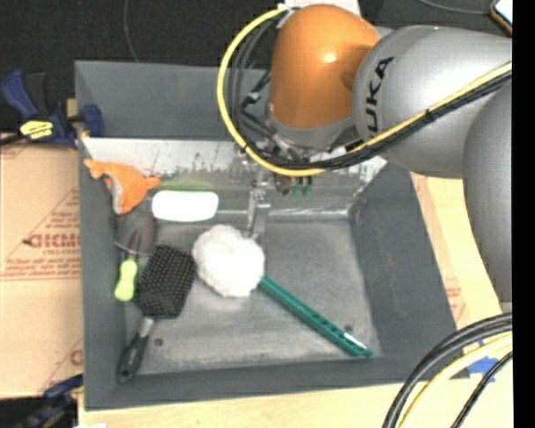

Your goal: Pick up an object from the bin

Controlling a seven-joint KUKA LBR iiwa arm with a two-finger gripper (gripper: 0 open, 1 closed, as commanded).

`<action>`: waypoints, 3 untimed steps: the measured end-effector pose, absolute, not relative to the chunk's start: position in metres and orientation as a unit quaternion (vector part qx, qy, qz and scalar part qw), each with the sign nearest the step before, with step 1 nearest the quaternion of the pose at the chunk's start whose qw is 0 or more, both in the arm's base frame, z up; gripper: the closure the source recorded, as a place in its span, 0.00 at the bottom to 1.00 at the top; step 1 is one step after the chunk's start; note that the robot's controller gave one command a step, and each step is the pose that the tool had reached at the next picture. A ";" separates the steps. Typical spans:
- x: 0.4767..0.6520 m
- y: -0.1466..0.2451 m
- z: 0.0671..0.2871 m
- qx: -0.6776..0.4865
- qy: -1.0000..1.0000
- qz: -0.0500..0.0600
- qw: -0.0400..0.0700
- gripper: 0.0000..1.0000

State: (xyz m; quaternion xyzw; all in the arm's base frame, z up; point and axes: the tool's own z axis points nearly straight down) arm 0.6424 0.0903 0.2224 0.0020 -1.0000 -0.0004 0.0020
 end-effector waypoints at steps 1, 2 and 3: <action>0.644 0.090 0.228 0.001 -1.000 -0.001 -0.002 0.00; 0.601 0.083 0.097 -0.092 -0.996 -0.002 -0.003 0.00; 0.579 0.098 0.153 -0.070 -0.997 -0.002 -0.009 0.00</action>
Offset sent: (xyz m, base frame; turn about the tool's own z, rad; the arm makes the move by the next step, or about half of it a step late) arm -0.0516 -0.0085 -0.1524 0.2253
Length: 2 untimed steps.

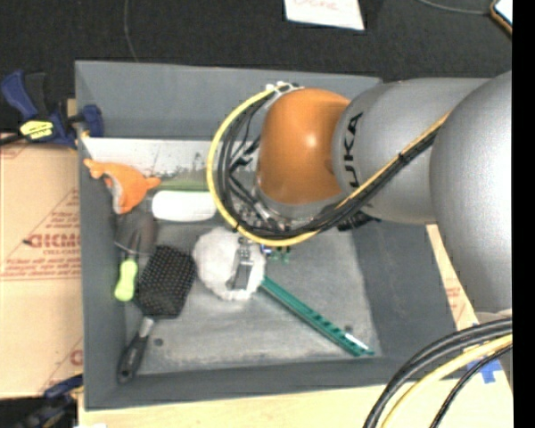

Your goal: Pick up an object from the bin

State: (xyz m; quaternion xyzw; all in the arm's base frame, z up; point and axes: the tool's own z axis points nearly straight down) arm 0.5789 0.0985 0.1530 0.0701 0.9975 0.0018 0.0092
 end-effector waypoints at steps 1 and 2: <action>0.568 0.088 0.101 0.032 0.999 0.002 0.005 0.00; 0.573 0.085 0.072 0.161 0.987 0.006 0.015 0.00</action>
Offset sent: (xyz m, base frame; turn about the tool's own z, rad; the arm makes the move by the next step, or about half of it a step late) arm -0.0080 -0.0134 -0.0830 0.1857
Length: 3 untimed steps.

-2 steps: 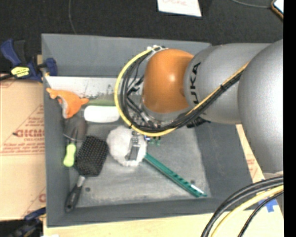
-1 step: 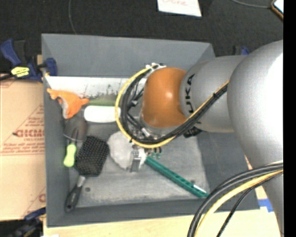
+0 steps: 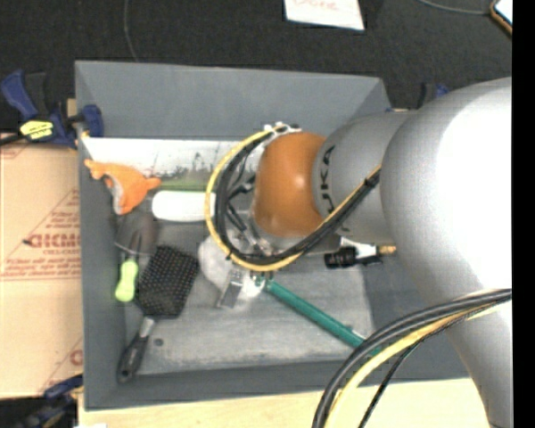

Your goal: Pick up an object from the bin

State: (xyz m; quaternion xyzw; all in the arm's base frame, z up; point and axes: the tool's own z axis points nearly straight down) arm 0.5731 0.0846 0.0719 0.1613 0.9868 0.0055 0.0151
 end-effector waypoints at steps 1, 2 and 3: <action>0.560 0.080 0.073 0.189 0.982 0.005 0.007 1.00; 0.560 0.080 0.073 0.189 0.982 0.005 0.007 1.00; 0.560 0.080 0.078 0.190 0.982 0.005 0.008 1.00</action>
Offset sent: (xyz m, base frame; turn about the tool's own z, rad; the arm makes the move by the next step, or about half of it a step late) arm 0.0000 0.0000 0.0000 0.0000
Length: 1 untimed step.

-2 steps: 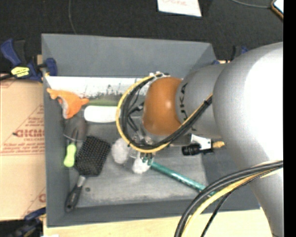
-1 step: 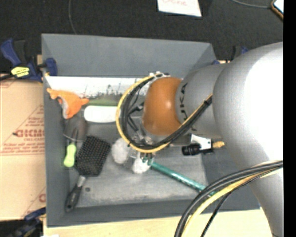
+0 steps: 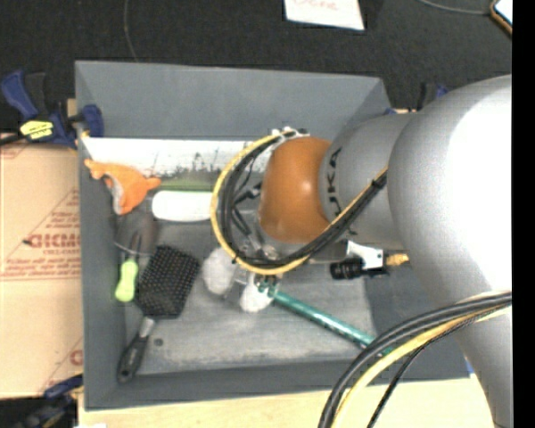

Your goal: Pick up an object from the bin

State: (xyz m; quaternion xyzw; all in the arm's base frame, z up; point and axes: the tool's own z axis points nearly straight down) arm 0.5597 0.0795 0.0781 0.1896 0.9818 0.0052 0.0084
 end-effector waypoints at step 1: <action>0.559 0.079 0.089 0.189 0.982 0.005 0.007 1.00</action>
Offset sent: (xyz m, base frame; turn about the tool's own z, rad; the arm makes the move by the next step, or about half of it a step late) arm -0.0005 -0.0004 0.0682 -0.0004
